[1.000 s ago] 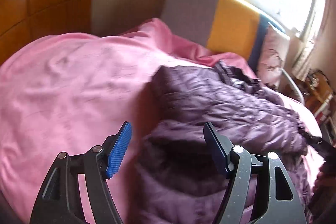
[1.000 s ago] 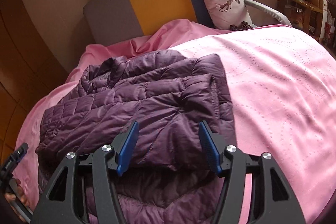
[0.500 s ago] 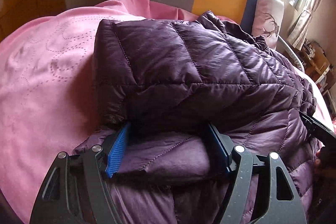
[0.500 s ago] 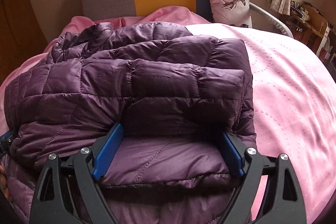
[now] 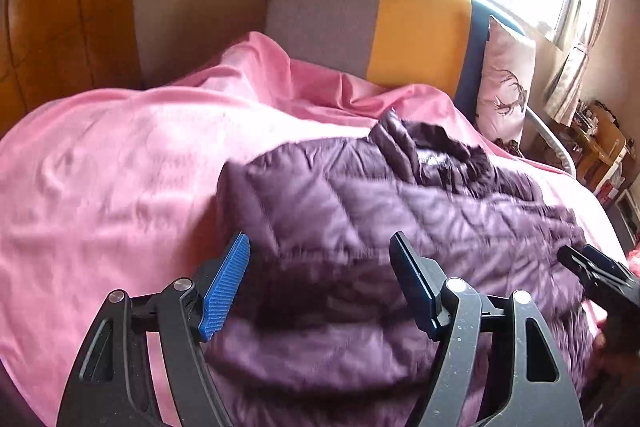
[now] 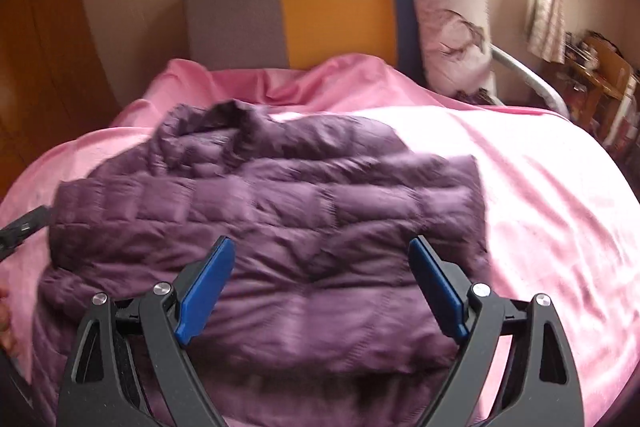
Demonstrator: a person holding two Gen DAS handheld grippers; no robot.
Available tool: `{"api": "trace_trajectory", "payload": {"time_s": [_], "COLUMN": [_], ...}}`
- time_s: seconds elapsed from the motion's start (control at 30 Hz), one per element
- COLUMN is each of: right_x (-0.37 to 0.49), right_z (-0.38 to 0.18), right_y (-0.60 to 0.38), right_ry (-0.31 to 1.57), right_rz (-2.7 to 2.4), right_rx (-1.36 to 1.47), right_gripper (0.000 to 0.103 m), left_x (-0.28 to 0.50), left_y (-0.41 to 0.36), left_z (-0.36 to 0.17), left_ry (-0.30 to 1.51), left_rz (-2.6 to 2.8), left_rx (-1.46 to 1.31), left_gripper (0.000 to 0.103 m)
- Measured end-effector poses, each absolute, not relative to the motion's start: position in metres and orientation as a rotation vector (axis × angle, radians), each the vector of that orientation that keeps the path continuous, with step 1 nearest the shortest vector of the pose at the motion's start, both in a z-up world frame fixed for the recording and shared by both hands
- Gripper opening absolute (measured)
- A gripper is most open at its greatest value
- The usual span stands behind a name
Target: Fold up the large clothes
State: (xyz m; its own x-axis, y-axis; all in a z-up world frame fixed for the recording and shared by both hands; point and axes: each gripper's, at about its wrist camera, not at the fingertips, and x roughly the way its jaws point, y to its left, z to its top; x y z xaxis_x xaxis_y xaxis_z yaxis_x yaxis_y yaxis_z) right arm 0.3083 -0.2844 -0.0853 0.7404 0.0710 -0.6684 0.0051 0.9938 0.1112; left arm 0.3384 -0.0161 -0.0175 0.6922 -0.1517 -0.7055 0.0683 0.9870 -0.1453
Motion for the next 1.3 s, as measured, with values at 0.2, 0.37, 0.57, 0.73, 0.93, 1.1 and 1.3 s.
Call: {"api": "trace_trajectory", "payload": {"time_s": [0.2, 0.37, 0.57, 0.73, 0.93, 1.1, 1.3], "right_x": [0.347, 0.363, 0.375, 0.372, 0.366, 0.337, 0.309], "right_z": [-0.1, -0.132, -0.154, -0.154, -0.14, -0.11, -0.098], "right_y": [-0.239, -0.229, -0.239, -0.241, -0.246, -0.253, -0.288], "right_ry": [0.775, 0.806, 0.838, 0.84, 0.841, 0.79, 0.775], "right_rz": [0.086, 0.074, 0.1, 0.108, 0.106, 0.136, 0.075], "right_rx": [0.01, -0.054, 0.005, 0.019, 0.029, 0.033, 0.06], "right_gripper": [0.088, 0.092, 0.094, 0.094, 0.095, 0.097, 0.097], "left_x": [0.373, 0.387, 0.385, 0.385, 0.353, 0.32, 0.29], "left_y": [-0.016, -0.003, -0.008, -0.014, -0.034, -0.054, -0.067], "left_z": [-0.046, -0.08, -0.091, -0.088, -0.055, -0.039, -0.033], "left_ry": [0.873, 0.933, 0.894, 0.897, 0.844, 0.794, 0.751], "left_rz": [-0.103, -0.103, -0.087, -0.072, -0.051, -0.107, -0.144], "left_rx": [-0.121, -0.167, -0.147, -0.115, -0.043, -0.006, 0.019], "left_gripper": [0.071, 0.073, 0.073, 0.073, 0.081, 0.081, 0.081]}}
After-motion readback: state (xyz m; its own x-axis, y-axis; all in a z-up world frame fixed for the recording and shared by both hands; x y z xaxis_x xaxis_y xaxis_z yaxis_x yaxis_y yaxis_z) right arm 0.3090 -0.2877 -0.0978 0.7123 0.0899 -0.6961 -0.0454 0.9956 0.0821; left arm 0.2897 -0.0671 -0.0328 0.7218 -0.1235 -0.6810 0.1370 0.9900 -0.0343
